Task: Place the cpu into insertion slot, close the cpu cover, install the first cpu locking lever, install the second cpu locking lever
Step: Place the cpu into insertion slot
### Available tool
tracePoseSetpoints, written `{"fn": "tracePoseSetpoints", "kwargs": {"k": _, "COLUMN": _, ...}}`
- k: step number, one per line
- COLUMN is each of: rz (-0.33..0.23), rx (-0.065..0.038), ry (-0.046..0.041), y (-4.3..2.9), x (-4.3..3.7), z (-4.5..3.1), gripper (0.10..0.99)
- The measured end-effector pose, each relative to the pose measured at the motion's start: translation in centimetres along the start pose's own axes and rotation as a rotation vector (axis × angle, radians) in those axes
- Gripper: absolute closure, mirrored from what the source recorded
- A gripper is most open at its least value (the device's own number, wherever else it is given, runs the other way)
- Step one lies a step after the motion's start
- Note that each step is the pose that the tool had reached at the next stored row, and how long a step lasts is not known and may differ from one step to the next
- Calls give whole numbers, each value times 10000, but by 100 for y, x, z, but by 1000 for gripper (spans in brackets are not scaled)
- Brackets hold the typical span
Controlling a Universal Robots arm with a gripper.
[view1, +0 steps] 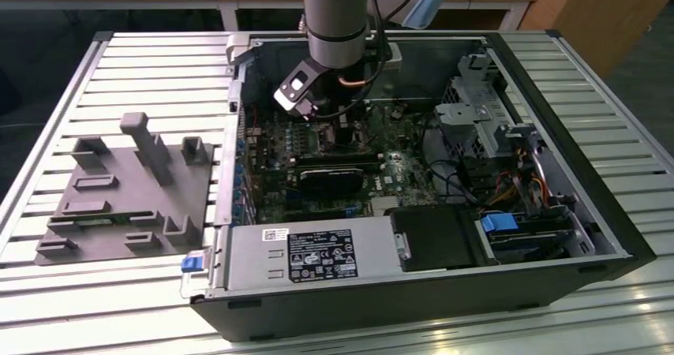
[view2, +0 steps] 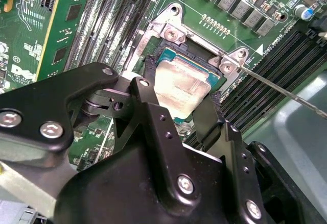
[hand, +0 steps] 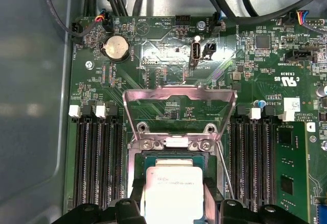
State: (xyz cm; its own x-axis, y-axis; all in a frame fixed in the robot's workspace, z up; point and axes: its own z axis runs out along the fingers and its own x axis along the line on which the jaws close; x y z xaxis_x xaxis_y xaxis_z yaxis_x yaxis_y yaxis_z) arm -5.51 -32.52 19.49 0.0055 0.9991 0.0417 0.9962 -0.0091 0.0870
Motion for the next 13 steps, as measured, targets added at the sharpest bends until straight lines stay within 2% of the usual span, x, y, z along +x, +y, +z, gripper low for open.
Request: {"fn": "tracePoseSetpoints", "kwargs": {"k": 13, "rz": 314, "rx": -12, "ry": -29, "y": -4, "x": -3, "z": 22, "gripper": 549}}
